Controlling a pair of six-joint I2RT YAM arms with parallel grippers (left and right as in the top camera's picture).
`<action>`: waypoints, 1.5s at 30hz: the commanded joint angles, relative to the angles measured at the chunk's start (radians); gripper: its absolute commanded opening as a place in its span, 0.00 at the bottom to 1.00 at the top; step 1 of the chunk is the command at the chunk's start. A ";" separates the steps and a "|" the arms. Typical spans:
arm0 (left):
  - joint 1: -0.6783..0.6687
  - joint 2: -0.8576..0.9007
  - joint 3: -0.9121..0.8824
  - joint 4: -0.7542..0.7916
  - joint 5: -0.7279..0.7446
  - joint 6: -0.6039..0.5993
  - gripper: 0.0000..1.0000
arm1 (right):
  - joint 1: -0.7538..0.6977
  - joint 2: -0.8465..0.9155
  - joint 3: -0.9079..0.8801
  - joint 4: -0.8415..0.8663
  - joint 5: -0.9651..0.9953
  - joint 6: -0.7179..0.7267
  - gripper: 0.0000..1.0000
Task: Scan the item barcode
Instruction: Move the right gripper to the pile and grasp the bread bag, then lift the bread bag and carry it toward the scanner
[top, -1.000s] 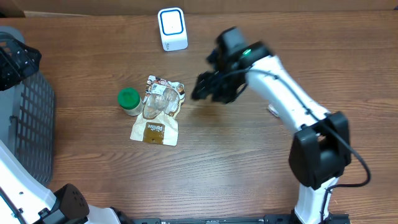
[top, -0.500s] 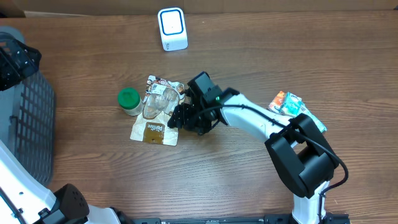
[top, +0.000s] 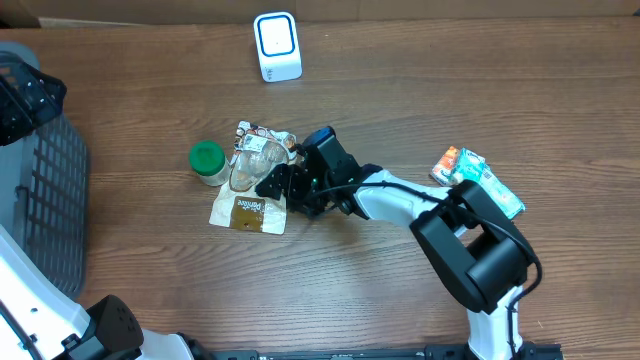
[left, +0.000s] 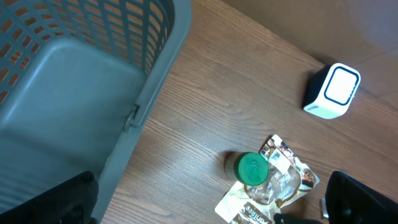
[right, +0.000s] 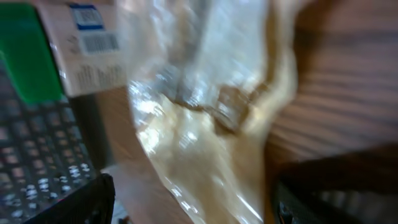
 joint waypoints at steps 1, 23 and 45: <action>0.000 -0.008 0.015 0.002 0.008 0.023 0.99 | 0.025 0.064 -0.014 0.067 0.008 0.069 0.77; 0.000 -0.008 0.015 0.002 0.008 0.023 1.00 | 0.008 0.072 -0.004 0.048 -0.042 -0.029 0.04; 0.000 -0.008 0.015 0.002 0.008 0.023 1.00 | -0.090 -0.123 0.192 -0.830 0.048 -0.838 0.04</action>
